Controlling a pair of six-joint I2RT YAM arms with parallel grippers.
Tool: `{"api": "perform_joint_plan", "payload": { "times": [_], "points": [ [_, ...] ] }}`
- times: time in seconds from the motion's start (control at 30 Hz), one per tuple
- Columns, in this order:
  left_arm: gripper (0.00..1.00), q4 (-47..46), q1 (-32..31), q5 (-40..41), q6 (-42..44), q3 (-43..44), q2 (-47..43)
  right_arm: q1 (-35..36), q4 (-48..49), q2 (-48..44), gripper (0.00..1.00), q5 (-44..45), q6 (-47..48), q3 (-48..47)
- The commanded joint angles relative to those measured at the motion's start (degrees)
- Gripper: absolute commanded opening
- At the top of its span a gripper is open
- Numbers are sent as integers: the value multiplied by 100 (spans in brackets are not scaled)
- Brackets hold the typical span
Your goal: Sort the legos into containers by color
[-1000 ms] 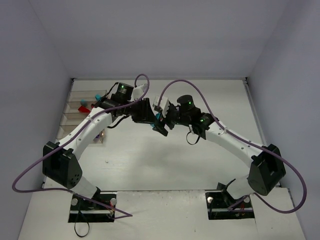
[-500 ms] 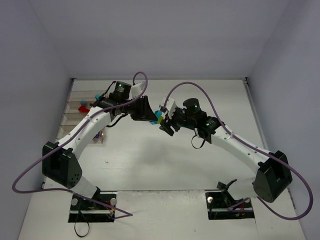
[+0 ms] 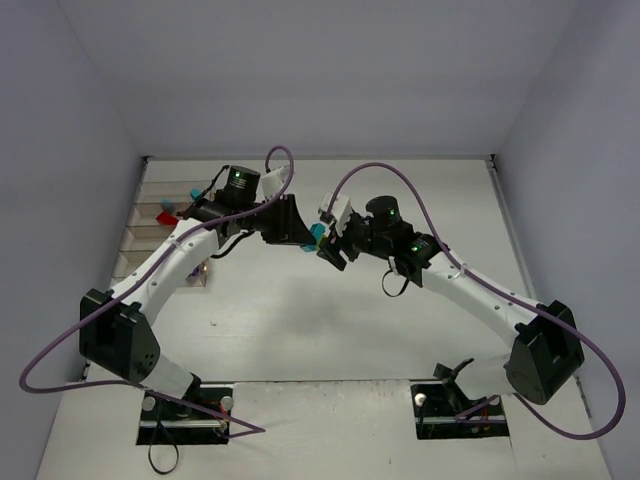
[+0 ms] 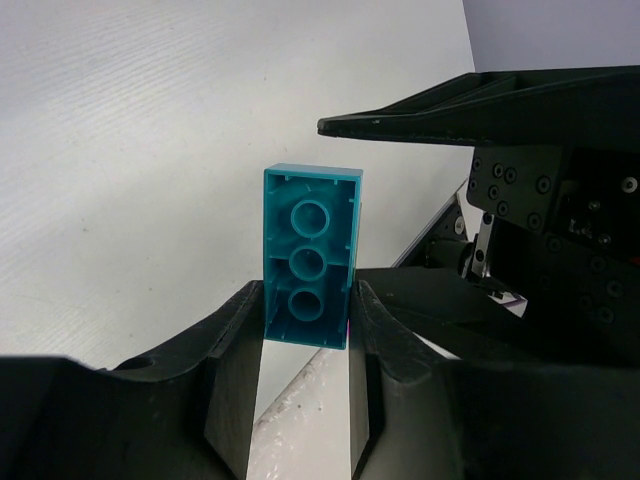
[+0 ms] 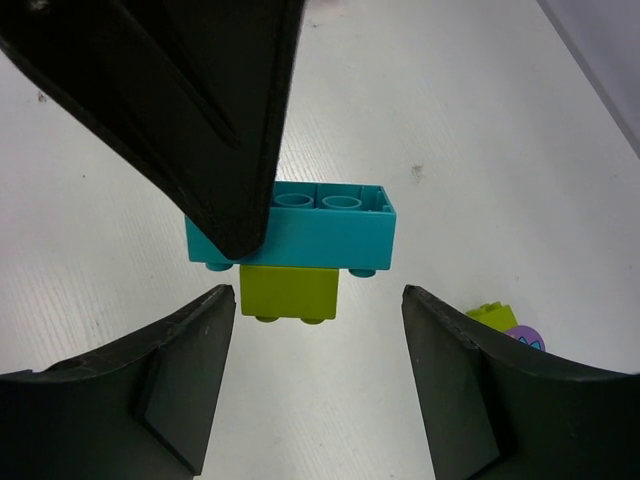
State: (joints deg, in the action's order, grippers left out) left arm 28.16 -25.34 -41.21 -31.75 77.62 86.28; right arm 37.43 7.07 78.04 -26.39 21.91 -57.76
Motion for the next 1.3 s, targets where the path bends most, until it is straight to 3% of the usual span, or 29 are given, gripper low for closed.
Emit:
{"api": "perform_joint_plan", "payload": {
  "times": [0.0,0.53,0.63,0.67,0.73,1.0,1.27],
  "points": [
    [9,-373,12,-229,-59,16,-410,-34,523,9,63,-68,-38,-289],
    [9,-654,12,-414,-253,-213,-463,-25,892,1,49,-252,-284,-324],
    [9,-654,12,-414,-253,-213,-472,-34,910,18,28,-235,-284,-315],
    [9,-654,29,-397,-253,-204,-472,-34,910,18,11,-217,-284,-280],
    [8,-654,29,-353,-236,-195,-463,-34,901,-8,0,-191,-293,-210],
    [0,-804,520,-203,-367,-143,-463,-262,928,-157,0,-138,-310,527],
    [0,-909,1347,-230,-429,-142,-454,-561,928,-333,0,-68,-416,986]
  ]
}}
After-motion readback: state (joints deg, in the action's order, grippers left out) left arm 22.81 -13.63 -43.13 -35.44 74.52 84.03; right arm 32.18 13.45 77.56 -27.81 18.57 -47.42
